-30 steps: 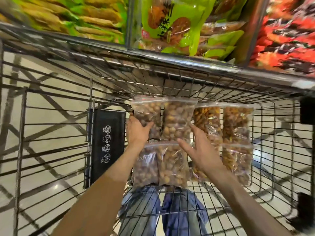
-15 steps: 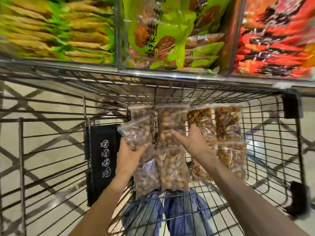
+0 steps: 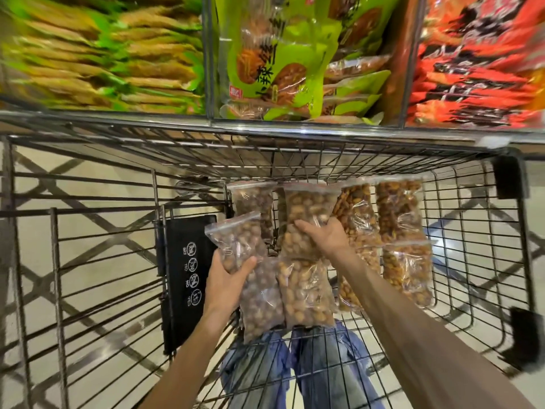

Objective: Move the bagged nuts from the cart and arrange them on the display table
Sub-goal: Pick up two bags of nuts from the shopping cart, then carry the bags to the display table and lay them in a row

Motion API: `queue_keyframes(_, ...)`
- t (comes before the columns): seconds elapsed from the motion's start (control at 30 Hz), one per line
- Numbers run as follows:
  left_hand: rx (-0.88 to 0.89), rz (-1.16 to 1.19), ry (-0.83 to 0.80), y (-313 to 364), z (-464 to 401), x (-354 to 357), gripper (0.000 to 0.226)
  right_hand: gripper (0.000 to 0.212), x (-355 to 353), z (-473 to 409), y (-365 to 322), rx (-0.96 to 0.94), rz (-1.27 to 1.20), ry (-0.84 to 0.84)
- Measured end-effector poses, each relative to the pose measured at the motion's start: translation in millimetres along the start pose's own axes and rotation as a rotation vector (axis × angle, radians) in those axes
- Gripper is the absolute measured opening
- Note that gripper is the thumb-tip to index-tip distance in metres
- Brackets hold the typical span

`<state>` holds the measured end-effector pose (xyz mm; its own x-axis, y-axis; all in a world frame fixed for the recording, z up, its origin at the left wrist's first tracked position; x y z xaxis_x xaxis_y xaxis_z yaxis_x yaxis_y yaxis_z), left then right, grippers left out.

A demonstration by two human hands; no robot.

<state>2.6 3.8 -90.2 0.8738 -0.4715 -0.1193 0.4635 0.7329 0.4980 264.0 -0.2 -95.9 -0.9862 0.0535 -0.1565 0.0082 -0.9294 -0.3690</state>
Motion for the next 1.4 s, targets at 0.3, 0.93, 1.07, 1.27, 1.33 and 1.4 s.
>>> queue_keyframes(0.3,0.002,-0.053,-0.1,10,43,-2,0.125,0.038,-15,108,30,-0.098,-0.071,-0.161)
queue_keyframes(0.93,0.315,-0.474,-0.572,143,258,124,0.131,0.082,-105,393,120,-0.472,-0.587,0.072)
queue_keyframes(1.07,0.361,-0.533,-0.667,155,288,182,0.126,0.054,-134,424,168,-0.486,-0.673,0.165)
queue_keyframes(1.27,0.468,-0.664,-0.726,145,344,291,0.097,0.043,-194,462,262,-0.544,-0.799,0.303)
queue_keyframes(1.33,0.491,-0.702,-0.722,129,361,337,0.089,0.039,-218,480,305,-0.589,-0.819,0.322)
queue_keyframes(1.4,0.478,-0.685,-0.754,122,374,360,0.063,0.042,-233,487,325,-0.598,-0.84,0.363)
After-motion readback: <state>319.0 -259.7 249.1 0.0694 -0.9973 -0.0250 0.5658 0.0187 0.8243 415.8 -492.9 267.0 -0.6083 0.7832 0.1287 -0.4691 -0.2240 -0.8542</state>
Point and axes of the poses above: each hand's wrist, its own z-axis away from the middle knuckle, its own x-axis out of the palm, y = z × x, the point moved 4 cm from there along -z, towards the middle knuckle, and after that the axes turned 13 degrees about -y, right-handed, at the moved point
